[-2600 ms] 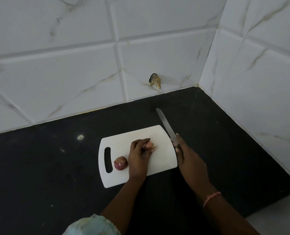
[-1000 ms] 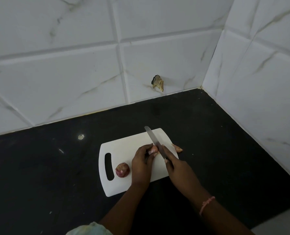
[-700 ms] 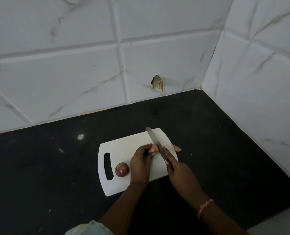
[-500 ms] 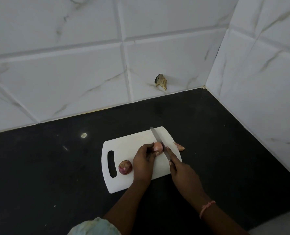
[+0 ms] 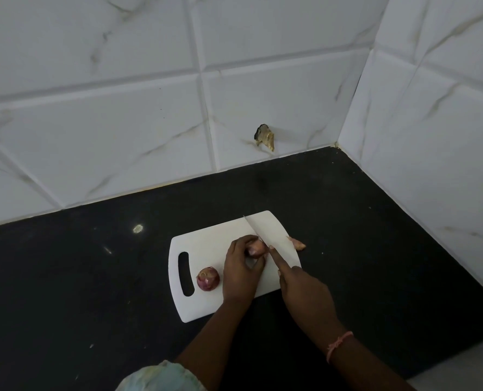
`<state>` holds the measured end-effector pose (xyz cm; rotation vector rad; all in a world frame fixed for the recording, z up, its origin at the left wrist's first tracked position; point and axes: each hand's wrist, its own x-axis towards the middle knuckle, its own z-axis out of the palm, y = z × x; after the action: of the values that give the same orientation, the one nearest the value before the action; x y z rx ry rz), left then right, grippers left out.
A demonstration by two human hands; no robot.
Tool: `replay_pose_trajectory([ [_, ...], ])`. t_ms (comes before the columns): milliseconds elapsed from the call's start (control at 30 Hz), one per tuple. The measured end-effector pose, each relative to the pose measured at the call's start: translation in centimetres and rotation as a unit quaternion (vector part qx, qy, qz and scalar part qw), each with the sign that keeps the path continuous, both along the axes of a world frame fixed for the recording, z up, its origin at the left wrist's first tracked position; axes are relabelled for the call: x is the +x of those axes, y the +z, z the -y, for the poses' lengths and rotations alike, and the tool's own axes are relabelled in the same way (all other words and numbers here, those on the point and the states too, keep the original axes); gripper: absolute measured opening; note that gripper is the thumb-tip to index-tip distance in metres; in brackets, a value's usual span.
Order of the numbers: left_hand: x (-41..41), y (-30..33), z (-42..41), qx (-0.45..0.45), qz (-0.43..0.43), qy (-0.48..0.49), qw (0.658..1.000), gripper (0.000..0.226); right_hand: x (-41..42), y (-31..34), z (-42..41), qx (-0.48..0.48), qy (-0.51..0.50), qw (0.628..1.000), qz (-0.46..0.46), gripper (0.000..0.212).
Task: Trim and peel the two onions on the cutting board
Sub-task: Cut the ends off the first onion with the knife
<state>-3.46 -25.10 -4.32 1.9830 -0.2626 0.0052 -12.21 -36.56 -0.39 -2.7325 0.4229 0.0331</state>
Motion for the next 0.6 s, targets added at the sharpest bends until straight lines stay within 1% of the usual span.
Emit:
replay_pose_trajectory([
  [233, -0.1, -0.1, -0.4, -0.062, -0.033, 0.036, 0.997, 0.045, -0.3, 0.2, 0.5, 0.069, -0.034, 0.997, 0.032, 0.057],
  [300, -0.2, 0.0, -0.5, -0.07, -0.035, 0.038, 0.996, 0.047, -0.5, 0.3, 0.5, 0.076, -0.057, 0.994, 0.055, 0.056],
  [367, -0.3, 0.0, -0.6, -0.071, -0.034, 0.04, 0.996, 0.049, -0.6, 0.4, 0.8, 0.068, -0.071, 0.991, 0.086, 0.056],
  [433, -0.3, 0.1, -0.6, -0.07, -0.026, 0.04, 0.996, 0.051, -0.6, 0.6, 1.0, 0.051, -0.066, 0.992, 0.096, 0.056],
  [533, -0.3, 0.3, -0.6, -0.058, -0.022, 0.044, 0.997, 0.053, -0.3, 1.0, 1.3, 0.066, -0.078, 0.987, 0.125, 0.052],
  [600, -0.3, 0.4, -0.5, -0.055, -0.021, 0.048, 0.997, 0.052, -0.1, 0.9, 1.3, 0.077, -0.088, 0.986, 0.121, 0.049],
])
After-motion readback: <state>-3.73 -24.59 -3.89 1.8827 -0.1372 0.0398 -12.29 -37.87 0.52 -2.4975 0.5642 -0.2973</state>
